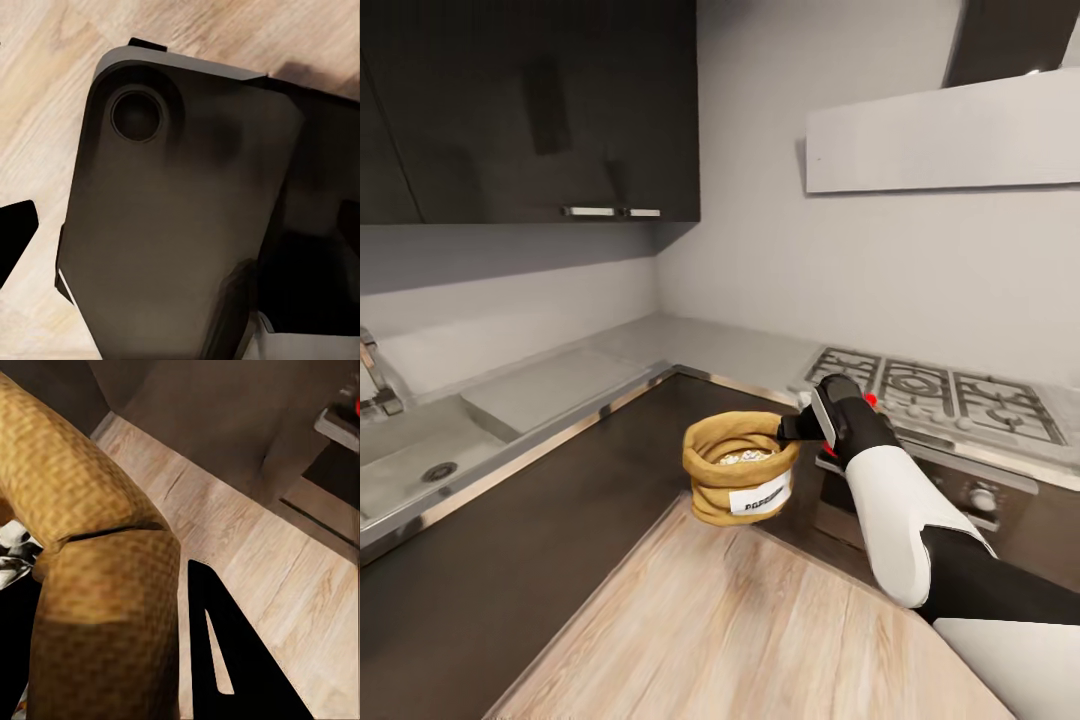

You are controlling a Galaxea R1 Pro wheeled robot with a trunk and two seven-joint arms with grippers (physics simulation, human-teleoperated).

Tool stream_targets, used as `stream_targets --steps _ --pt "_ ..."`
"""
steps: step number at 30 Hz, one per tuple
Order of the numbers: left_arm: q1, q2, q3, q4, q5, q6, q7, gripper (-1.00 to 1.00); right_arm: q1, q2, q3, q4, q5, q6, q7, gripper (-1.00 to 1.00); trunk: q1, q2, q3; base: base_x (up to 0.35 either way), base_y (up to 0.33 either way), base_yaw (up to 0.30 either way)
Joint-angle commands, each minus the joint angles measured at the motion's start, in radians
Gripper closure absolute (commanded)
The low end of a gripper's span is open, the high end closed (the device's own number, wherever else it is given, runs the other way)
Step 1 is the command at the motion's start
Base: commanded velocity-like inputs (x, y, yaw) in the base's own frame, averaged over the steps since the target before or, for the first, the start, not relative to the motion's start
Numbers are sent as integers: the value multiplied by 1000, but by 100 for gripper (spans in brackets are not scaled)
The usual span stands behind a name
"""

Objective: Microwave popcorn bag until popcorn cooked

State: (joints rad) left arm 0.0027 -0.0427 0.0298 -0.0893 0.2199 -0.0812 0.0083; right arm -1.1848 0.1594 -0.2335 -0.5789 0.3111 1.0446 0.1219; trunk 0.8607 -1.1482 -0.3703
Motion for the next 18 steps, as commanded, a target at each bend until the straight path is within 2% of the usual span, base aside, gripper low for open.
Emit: stream_targets --steps 1,12,18 --pt "0 0 2 -1 3 -2 1 -100 -1 2 -7 -1 11 3 8 100 -1 -1 -1 -345 105 -237" --pt "0 0 1 -1 3 -2 1 -100 -1 1 -7 -1 11 3 8 100 -1 -1 -1 -329 87 -243" --pt "0 1 0 0 0 -2 -1 -100 -1 0 -7 -1 11 3 8 100 -1 -1 -1 -66 2 -243"
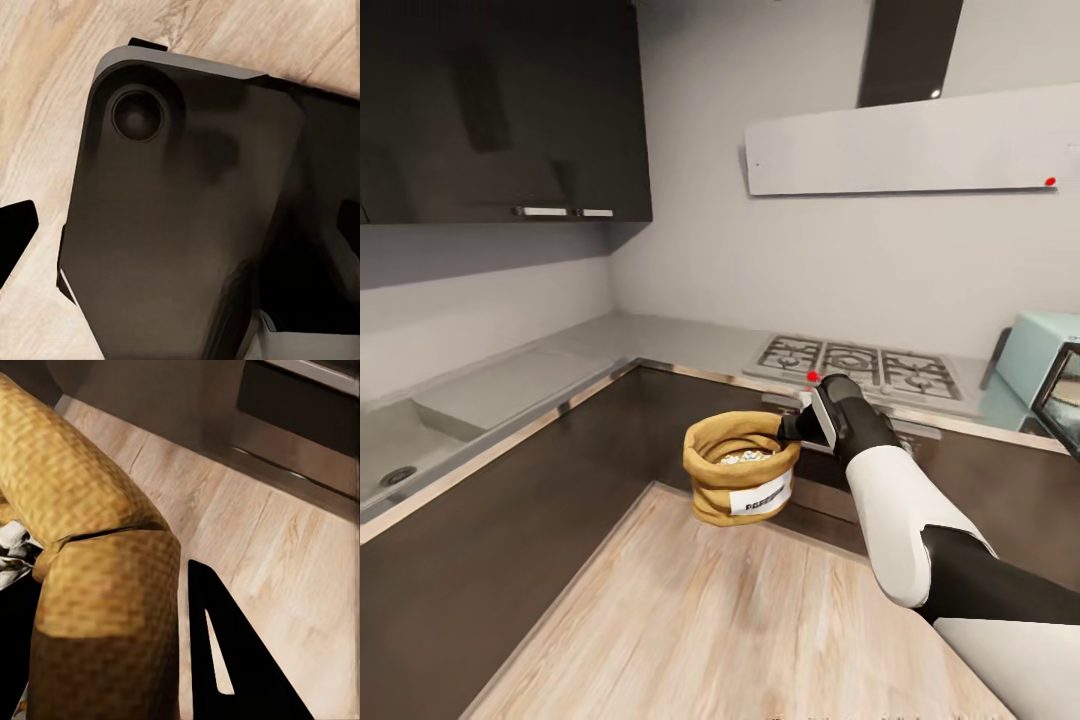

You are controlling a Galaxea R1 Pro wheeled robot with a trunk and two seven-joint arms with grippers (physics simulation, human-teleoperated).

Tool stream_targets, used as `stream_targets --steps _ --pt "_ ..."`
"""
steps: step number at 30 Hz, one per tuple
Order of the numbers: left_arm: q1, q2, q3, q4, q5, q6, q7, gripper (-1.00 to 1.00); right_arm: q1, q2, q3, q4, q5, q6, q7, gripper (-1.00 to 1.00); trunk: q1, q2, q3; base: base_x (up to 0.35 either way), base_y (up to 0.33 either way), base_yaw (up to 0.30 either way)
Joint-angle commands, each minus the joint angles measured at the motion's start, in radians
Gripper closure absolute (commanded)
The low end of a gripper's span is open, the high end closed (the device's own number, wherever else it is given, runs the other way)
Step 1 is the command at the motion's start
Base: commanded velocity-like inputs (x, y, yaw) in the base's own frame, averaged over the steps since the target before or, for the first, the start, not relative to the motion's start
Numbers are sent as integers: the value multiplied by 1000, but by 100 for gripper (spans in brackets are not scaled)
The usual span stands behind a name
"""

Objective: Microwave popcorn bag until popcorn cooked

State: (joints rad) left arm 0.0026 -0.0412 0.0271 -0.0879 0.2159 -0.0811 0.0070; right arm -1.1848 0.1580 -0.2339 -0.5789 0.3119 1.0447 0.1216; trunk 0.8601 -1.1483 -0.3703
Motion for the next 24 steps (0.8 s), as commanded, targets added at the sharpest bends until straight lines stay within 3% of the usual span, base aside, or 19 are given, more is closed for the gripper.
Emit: stream_targets --steps 1,22,24 --pt "0 0 2 -1 3 -2 1 -100 -1 2 -7 -1 10 2 9 100 0 -1 -1 -4 0 -243" --pt "0 1 -3 -1 -2 -2 1 -100 -1 -14 -8 -2 11 2 6 100 0 -1 -1 0 0 -243" --pt "0 1 -1 -2 3 -2 1 -100 -1 -28 -8 -2 12 2 6 100 0 -1 -1 0 0 -243"
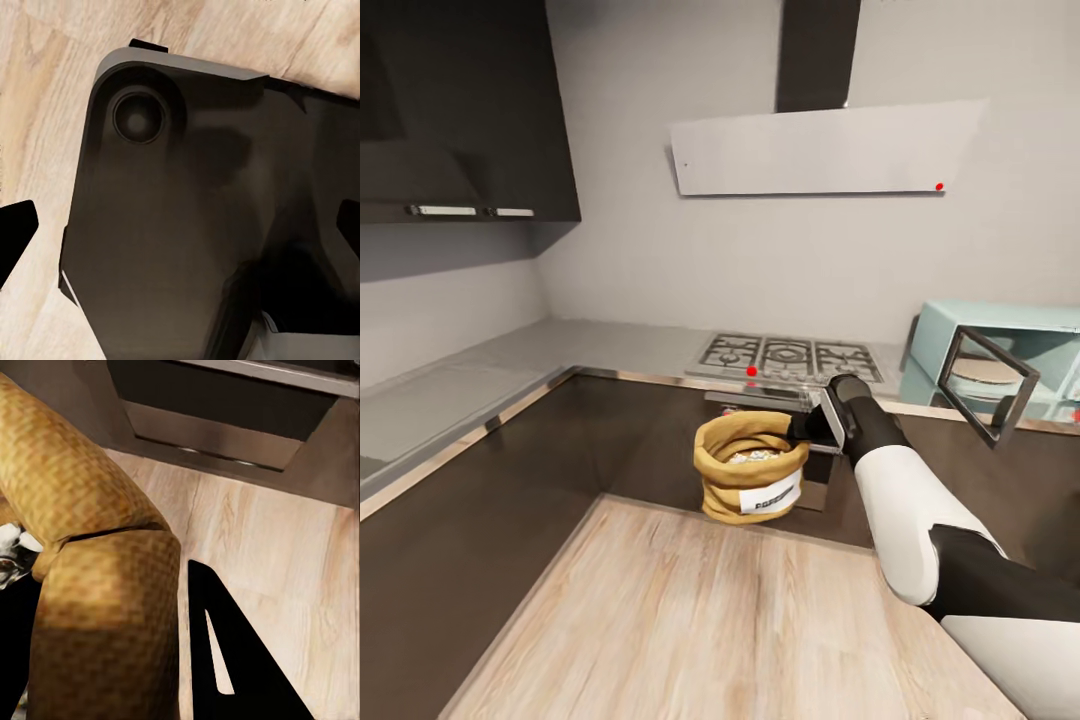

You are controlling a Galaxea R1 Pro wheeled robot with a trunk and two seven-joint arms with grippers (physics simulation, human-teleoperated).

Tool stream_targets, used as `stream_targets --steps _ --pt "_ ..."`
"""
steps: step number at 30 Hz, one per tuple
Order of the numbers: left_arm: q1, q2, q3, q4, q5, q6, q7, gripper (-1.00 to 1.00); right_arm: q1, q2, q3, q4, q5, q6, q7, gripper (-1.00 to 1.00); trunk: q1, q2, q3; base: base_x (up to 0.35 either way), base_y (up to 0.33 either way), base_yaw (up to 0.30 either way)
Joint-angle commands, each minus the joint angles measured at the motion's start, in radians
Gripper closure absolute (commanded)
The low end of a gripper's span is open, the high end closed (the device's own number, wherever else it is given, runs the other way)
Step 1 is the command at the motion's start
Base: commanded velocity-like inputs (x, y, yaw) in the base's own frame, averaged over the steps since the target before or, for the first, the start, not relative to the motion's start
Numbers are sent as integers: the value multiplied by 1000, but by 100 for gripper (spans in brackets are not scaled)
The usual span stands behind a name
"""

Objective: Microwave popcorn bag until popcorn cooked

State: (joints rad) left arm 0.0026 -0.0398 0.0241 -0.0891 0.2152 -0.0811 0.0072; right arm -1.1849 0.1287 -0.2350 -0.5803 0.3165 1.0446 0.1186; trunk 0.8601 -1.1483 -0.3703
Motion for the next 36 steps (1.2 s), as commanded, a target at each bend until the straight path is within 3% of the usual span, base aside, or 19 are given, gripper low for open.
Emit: stream_targets --steps 1,11,27,31,36 --pt "0 0 3 -1 5 -2 1 -100 -1 -3 -7 -1 7 3 9 100 0 -1 -1 0 0 -243" --pt "0 0 6 0 7 -2 1 -100 -1 -6 -6 -1 7 3 9 100 0 -1 -1 -15 0 -238" --pt "0 -2 7 2 1 -2 2 -100 0 -6 -6 0 4 3 9 100 0 -1 -1 -321 0 -12" --pt "0 -2 7 2 0 -2 2 -100 24 -7 -7 -2 10 3 8 100 0 -1 -1 -338 0 -18" --pt "0 0 4 2 4 -2 2 -100 28 -15 -7 -3 10 3 10 100 0 -1 -1 -95 0 -224"
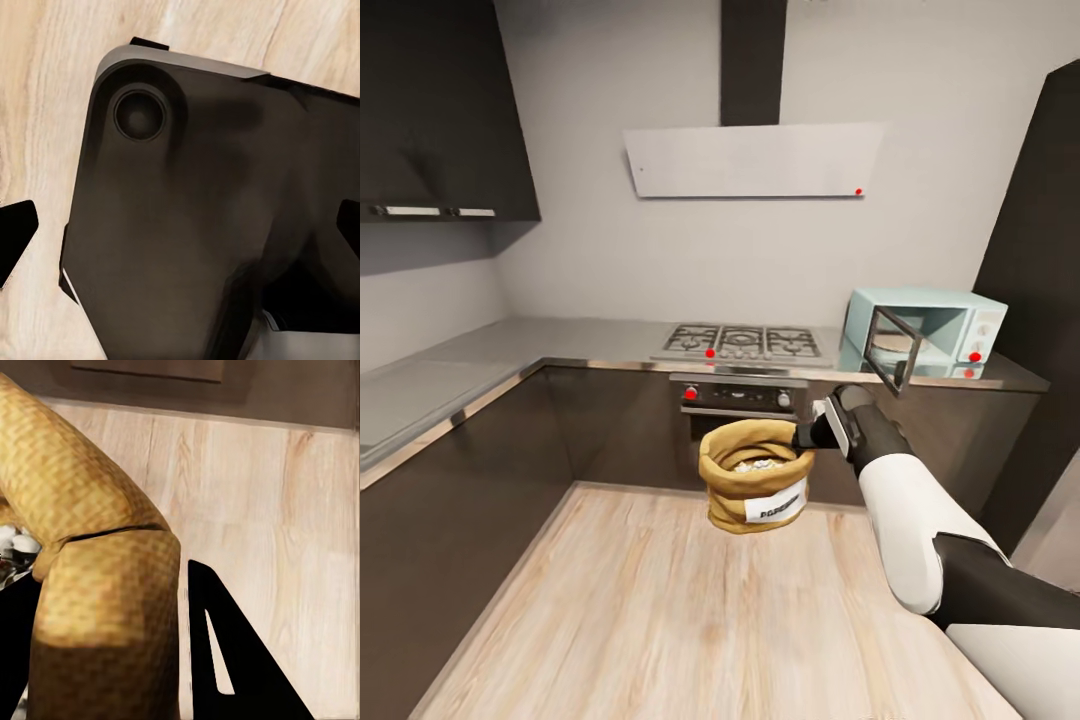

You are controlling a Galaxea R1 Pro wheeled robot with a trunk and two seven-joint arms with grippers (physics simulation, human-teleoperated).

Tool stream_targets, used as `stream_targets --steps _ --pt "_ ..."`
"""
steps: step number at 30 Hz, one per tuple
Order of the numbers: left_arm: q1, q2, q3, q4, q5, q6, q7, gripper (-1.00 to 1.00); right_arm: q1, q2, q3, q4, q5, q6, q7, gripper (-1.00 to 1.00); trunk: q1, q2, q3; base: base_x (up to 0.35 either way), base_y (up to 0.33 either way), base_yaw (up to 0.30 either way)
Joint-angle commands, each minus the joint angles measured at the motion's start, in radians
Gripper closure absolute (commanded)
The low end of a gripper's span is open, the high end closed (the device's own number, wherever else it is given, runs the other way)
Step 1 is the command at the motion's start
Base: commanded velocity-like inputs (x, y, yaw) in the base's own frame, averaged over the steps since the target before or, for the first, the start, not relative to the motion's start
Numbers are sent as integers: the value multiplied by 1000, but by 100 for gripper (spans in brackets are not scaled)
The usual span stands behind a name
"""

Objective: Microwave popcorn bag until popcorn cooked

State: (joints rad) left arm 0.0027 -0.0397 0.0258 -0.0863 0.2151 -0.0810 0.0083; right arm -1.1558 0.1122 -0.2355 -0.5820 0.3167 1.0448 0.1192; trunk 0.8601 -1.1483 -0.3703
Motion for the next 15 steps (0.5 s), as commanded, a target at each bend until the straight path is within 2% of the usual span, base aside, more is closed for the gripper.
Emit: stream_targets --steps 1,3,5,7,13,15 --pt "0 0 2 -1 4 -2 1 -100 -1 1 -7 -1 11 2 8 100 0 -1 -1 -6 0 -273" --pt "0 0 2 -1 5 -2 1 -100 -1 -3 -7 -1 11 2 8 100 0 -1 -1 -2 0 -276" --pt "0 0 2 -1 6 -2 1 -100 -1 -25 -7 -2 10 2 8 100 0 -1 -1 0 0 -277" --pt "0 0 2 -1 6 -2 1 -100 -1 -36 -7 -3 10 2 9 100 0 -1 -1 0 0 -278" --pt "0 0 2 -1 6 -2 1 -100 -1 -52 -7 -5 10 2 9 100 0 -1 -1 0 0 -278" --pt "0 0 2 -1 6 -2 1 -100 -1 -68 -7 -5 10 2 10 100 0 -1 -1 0 0 -278"
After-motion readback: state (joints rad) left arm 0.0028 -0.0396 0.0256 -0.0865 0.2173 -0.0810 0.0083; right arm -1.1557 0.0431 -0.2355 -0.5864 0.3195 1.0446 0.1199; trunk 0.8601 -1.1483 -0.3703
